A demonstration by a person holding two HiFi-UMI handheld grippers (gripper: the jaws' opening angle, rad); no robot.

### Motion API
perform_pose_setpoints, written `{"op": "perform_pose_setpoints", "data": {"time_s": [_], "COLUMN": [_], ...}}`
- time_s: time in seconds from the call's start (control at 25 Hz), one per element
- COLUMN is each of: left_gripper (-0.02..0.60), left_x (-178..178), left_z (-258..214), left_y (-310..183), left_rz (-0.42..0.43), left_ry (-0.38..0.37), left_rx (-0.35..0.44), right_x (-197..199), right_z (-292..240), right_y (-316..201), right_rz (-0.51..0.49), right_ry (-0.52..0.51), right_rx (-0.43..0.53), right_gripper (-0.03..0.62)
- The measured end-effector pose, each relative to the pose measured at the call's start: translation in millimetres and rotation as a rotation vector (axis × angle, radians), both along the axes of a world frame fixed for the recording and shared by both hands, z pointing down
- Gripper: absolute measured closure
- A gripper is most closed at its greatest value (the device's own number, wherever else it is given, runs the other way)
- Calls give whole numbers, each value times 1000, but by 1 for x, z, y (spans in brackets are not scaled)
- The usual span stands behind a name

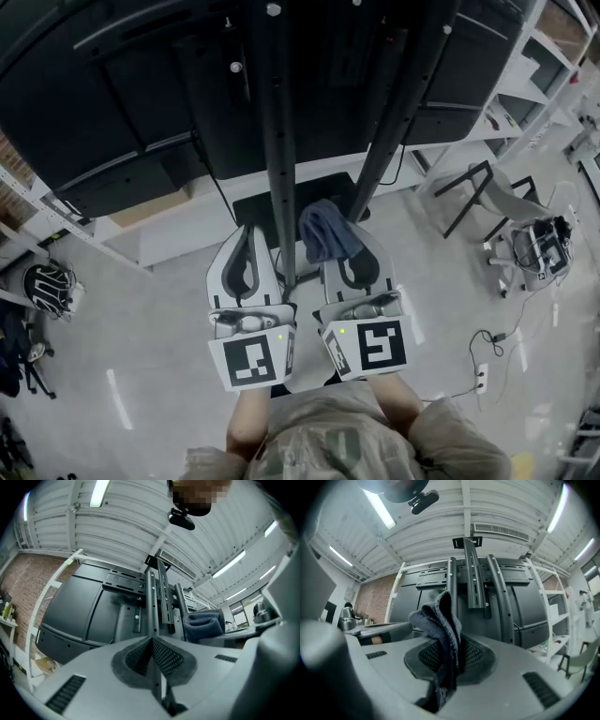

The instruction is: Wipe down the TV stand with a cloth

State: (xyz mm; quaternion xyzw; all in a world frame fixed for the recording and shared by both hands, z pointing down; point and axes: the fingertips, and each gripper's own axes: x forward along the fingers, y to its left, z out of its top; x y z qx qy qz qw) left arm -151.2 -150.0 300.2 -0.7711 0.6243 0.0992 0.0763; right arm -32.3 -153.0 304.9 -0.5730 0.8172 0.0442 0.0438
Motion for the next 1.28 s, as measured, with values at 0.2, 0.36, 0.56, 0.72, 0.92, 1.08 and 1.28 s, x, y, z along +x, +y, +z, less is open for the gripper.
{"op": "perform_pose_setpoints", "data": {"time_s": [0.2, 0.36, 0.56, 0.72, 0.92, 1.08, 1.28], "left_gripper": [566, 566, 566, 566, 566, 566, 566], "left_x": [-37, -43, -43, -39, -31, -30, -28], "left_z": [-10, -21, -27, -32, -40, -51, -86], "left_y": [31, 49, 61, 59, 57, 47, 31], "left_rz": [129, 192, 227, 227, 215, 229, 256], "left_ry": [-12, -21, -41, -60, -66, -85, -95], "left_rx": [-24, -10, -15, -19, -12, 1, 68], "right_x": [-37, -36, -45, -46, -40, -37, -34], "right_z": [-16, -26, -32, -40, -48, -76, -159], "right_y": [40, 60, 73, 72, 70, 55, 31], "right_rz": [129, 225, 251, 256, 254, 309, 410], "right_ry": [11, 50, 118, 192, 286, 400, 507], "right_rx": [18, 41, 57, 96, 124, 199, 392], "right_gripper": [536, 536, 536, 536, 536, 536, 536]}}
